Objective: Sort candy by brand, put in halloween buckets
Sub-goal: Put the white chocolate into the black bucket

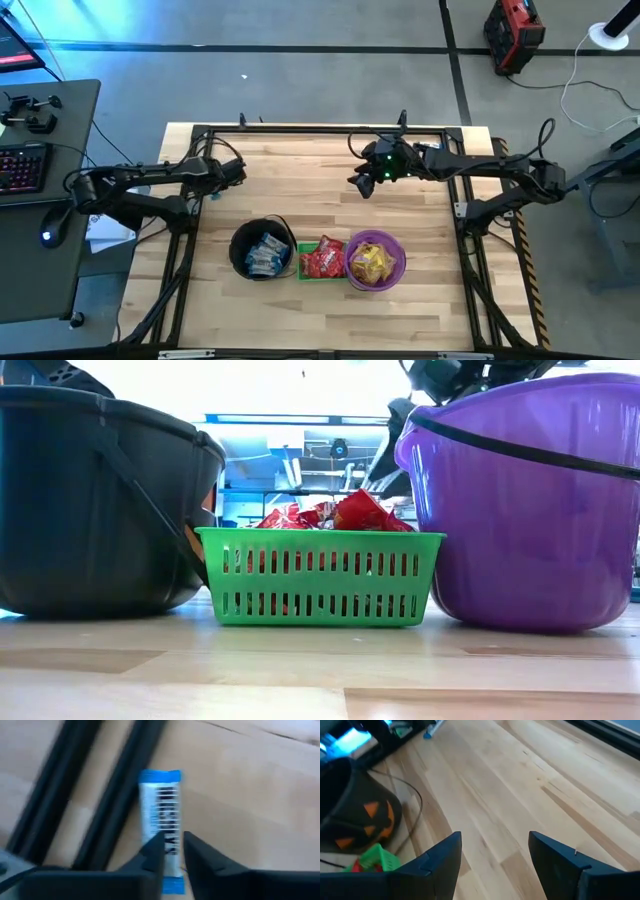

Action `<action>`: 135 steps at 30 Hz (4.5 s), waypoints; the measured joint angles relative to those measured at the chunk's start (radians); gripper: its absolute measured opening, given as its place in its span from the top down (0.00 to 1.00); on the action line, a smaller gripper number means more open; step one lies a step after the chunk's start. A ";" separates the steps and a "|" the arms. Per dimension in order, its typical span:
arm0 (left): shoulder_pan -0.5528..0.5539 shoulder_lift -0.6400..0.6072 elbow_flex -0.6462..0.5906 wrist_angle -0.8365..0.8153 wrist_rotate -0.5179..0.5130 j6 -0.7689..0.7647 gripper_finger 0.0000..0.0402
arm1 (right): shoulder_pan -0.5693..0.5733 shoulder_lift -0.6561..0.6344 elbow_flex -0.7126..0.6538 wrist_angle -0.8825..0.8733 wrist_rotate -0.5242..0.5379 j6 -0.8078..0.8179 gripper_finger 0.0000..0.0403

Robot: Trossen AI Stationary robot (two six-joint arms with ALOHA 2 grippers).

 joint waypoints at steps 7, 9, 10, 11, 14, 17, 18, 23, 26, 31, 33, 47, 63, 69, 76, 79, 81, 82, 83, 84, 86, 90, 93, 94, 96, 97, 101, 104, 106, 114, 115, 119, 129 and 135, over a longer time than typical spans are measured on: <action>-0.034 0.011 -0.017 -0.017 -0.058 -0.185 0.99 | 0.000 0.000 0.000 -0.069 -0.001 -0.048 0.45; -0.040 0.017 -0.019 -0.008 -0.059 -0.189 1.00 | 0.000 0.000 0.000 -0.077 0.000 -0.047 0.45; -0.040 0.023 -0.021 -0.002 -0.061 -0.190 1.00 | 0.000 0.000 0.000 -0.080 0.000 -0.048 0.45; -0.041 0.032 -0.024 0.003 -0.064 -0.198 1.00 | 0.000 0.000 0.000 -0.083 0.000 -0.055 0.45; -0.041 0.063 -0.044 0.026 -0.060 -0.242 1.00 | 0.000 0.000 0.000 -0.086 0.000 -0.072 0.45; -0.047 0.090 -0.066 0.068 -0.080 -0.250 1.00 | 0.000 0.000 0.000 -0.088 0.000 -0.069 0.45; -0.051 0.093 -0.068 0.069 -0.081 -0.255 1.00 | 0.000 0.000 0.000 -0.088 0.000 -0.069 0.45; -0.091 0.079 -0.034 0.107 -0.035 -0.256 1.00 | 0.000 0.000 0.000 -0.088 0.000 -0.066 0.45; -0.129 0.079 -0.018 0.200 0.003 -0.202 1.00 | 0.000 0.000 0.000 -0.088 0.008 -0.066 0.45; -0.216 0.116 -0.014 0.397 0.066 -0.114 1.00 | -0.002 0.000 0.000 -0.086 0.015 -0.073 0.45; -0.249 0.127 -0.013 0.443 0.083 -0.111 1.00 | -0.002 0.001 0.000 -0.085 0.015 -0.073 0.45; -0.092 0.078 0.057 0.416 0.228 0.232 0.99 | -0.002 0.001 0.000 -0.077 0.016 -0.065 0.45; 0.057 0.082 0.064 0.430 0.435 0.496 0.55 | 0.007 0.002 -0.006 -0.102 0.016 -0.064 0.45; 0.070 0.082 0.064 0.370 0.407 0.535 0.43 | 0.007 0.002 -0.007 -0.101 0.016 -0.065 0.45; 0.070 0.127 0.064 0.398 0.377 0.568 0.40 | 0.006 0.002 -0.007 -0.098 0.086 -0.066 0.45; 0.070 0.174 0.065 0.411 0.388 0.589 0.40 | 0.006 0.002 -0.007 -0.092 0.087 -0.066 0.45; 0.064 0.202 0.070 0.416 0.388 0.600 0.40 | 0.006 0.002 -0.007 -0.092 0.087 -0.066 0.45; 0.061 0.214 0.071 0.417 0.383 0.600 0.40 | 0.006 0.002 -0.007 -0.092 0.087 -0.066 0.45; 0.058 0.225 0.071 0.414 0.375 0.599 0.40 | 0.006 0.002 -0.007 -0.092 0.087 -0.066 0.45; 0.053 0.235 0.072 0.410 0.363 0.598 0.40 | 0.006 0.002 -0.007 -0.091 0.087 -0.065 0.45; 0.046 0.240 0.071 0.413 0.342 0.599 0.40 | 0.006 0.002 -0.007 -0.092 0.087 -0.065 0.45; 0.035 0.242 0.069 0.411 0.306 0.598 0.47 | 0.006 0.002 -0.007 -0.092 0.087 -0.064 0.45; 0.023 0.243 0.068 0.400 0.279 0.599 0.65 | 0.006 0.002 -0.008 -0.092 0.087 -0.062 0.45; 0.018 0.238 0.067 0.400 0.271 0.598 0.74 | 0.006 0.002 -0.008 -0.092 0.087 -0.062 0.45; 0.008 0.220 0.069 0.413 0.270 0.602 0.88 | 0.006 0.002 -0.008 -0.092 0.087 -0.063 0.45; 0.004 0.205 0.078 0.414 0.268 0.605 0.89 | 0.006 0.002 -0.008 -0.092 0.087 -0.063 0.45; 0.003 0.122 0.119 0.366 0.279 0.646 0.96 | 0.006 0.002 -0.008 -0.092 0.087 -0.067 0.45; 0.003 0.036 0.186 0.361 0.282 0.715 1.00 | 0.006 0.002 -0.008 -0.092 0.097 -0.088 0.45; 0.001 -0.012 0.225 0.316 0.289 0.748 1.00 | 0.006 0.002 -0.008 -0.092 0.113 -0.112 0.45; -0.126 -0.163 0.415 0.246 0.474 0.902 1.00 | -0.002 0.002 -0.008 -0.092 0.113 -0.159 0.45; -0.166 -0.174 0.436 0.233 0.496 0.902 1.00 | -0.005 0.002 -0.008 -0.092 0.113 -0.160 0.45; -0.391 -0.181 0.506 0.202 0.558 0.824 1.00 | -0.013 0.002 -0.008 -0.092 0.113 -0.169 0.45; -0.874 -0.054 0.526 0.142 0.496 0.458 0.99 | -0.014 0.002 -0.008 -0.092 0.113 -0.184 0.45; -0.842 0.016 0.526 0.102 0.484 0.406 0.88 | -0.014 0.002 -0.008 -0.092 0.113 -0.178 0.45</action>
